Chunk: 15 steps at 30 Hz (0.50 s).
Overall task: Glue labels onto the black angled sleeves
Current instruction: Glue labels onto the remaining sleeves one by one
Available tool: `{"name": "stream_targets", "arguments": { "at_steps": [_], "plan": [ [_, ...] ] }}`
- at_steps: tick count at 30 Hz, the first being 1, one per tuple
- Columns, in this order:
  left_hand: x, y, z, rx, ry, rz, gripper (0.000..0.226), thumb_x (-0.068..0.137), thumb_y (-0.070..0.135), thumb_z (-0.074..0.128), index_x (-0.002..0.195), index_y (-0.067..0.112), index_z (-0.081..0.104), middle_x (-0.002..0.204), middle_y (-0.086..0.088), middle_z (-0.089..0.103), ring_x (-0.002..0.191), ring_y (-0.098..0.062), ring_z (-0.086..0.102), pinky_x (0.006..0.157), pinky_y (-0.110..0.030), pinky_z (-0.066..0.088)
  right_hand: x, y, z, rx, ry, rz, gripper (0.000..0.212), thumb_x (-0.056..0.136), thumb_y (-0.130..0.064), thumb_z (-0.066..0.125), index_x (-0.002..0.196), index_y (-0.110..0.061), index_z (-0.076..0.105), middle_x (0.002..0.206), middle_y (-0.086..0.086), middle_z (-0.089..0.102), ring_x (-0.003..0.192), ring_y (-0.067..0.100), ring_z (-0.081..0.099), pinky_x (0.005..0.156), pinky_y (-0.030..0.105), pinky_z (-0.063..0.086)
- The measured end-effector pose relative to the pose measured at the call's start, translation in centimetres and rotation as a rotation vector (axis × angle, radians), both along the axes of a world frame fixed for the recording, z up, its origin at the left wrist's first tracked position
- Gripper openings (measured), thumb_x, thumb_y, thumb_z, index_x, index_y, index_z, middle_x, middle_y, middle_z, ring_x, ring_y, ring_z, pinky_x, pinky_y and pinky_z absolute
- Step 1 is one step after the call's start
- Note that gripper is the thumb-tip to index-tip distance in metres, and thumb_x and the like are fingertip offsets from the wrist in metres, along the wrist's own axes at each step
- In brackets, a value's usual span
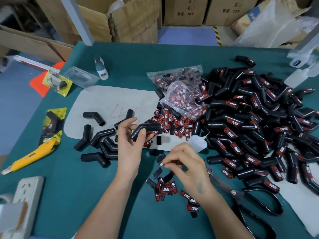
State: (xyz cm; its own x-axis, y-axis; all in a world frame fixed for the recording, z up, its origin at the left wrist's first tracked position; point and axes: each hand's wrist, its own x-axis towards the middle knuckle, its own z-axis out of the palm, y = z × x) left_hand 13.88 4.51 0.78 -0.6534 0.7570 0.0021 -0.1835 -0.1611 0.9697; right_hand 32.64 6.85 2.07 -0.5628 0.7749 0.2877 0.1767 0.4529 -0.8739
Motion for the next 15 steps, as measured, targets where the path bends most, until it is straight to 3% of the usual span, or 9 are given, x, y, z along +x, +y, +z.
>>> {"name": "stream_targets", "arguments": {
  "at_steps": [2, 4, 6, 8, 11, 15],
  "plan": [
    [0.1, 0.0, 0.1, -0.002, 0.004, -0.015, 0.034, 0.095, 0.019, 0.067, 0.127, 0.028, 0.060, 0.111, -0.001, 0.051, 0.112, -0.042, 0.059, 0.091, -0.035, 0.061, 0.0, -0.4, 0.2, 0.125, 0.083, -0.008, 0.006, 0.103, -0.027, 0.065, 0.103, -0.029, 0.070, 0.099, -0.020, 0.059, 0.076, 0.004, 0.065, 0.066, 0.022, 0.052],
    [0.3, -0.1, 0.3, 0.001, 0.015, -0.031, 0.035, 0.095, 0.015, 0.065, 0.127, 0.027, 0.059, 0.113, -0.002, 0.051, 0.111, -0.026, 0.058, 0.089, -0.034, 0.061, 0.1, -0.6, 0.3, 0.160, 0.146, -0.001, 0.011, 0.102, -0.015, 0.066, 0.107, -0.025, 0.069, 0.095, -0.019, 0.065, 0.070, 0.001, 0.069, 0.062, 0.025, 0.055],
    [0.3, -0.1, 0.4, 0.015, 0.044, -0.037, 0.034, 0.097, 0.009, 0.062, 0.128, 0.023, 0.057, 0.116, -0.007, 0.050, 0.108, -0.013, 0.059, 0.087, -0.029, 0.061, 0.0, -0.9, 0.3, 0.128, 0.198, 0.001, 0.014, 0.101, -0.009, 0.068, 0.108, -0.021, 0.070, 0.094, -0.013, 0.072, 0.079, 0.004, 0.073, 0.068, 0.023, 0.057],
    [0.3, -0.2, 0.4, 0.025, 0.103, -0.027, 0.030, 0.099, 0.010, 0.064, 0.126, 0.024, 0.059, 0.117, -0.007, 0.052, 0.104, -0.004, 0.061, 0.085, -0.023, 0.060, -0.2, -1.0, 0.4, 0.094, 0.216, -0.024, 0.010, 0.100, -0.015, 0.070, 0.106, -0.022, 0.072, 0.100, -0.014, 0.074, 0.091, 0.007, 0.074, 0.077, 0.022, 0.058],
    [0.3, -0.5, 0.5, 0.007, 0.091, -0.039, 0.021, 0.094, 0.029, 0.069, 0.114, 0.036, 0.066, 0.112, 0.005, 0.063, 0.104, -0.014, 0.066, 0.089, -0.032, 0.061, -0.5, -1.2, 0.6, -0.057, 0.204, -0.078, 0.019, 0.094, -0.017, 0.072, 0.106, -0.032, 0.073, 0.104, -0.017, 0.075, 0.095, 0.010, 0.075, 0.084, 0.022, 0.058],
    [0.4, -0.7, 0.9, 0.030, 0.094, -0.072, 0.018, 0.094, 0.027, 0.070, 0.112, 0.033, 0.069, 0.115, -0.006, 0.067, 0.111, -0.022, 0.069, 0.094, -0.039, 0.061, -0.4, -1.5, 1.1, -0.278, 0.297, -0.044, 0.015, 0.094, -0.031, 0.076, 0.109, -0.036, 0.075, 0.105, -0.007, 0.079, 0.100, 0.019, 0.077, 0.090, 0.029, 0.060]
  ]
}}
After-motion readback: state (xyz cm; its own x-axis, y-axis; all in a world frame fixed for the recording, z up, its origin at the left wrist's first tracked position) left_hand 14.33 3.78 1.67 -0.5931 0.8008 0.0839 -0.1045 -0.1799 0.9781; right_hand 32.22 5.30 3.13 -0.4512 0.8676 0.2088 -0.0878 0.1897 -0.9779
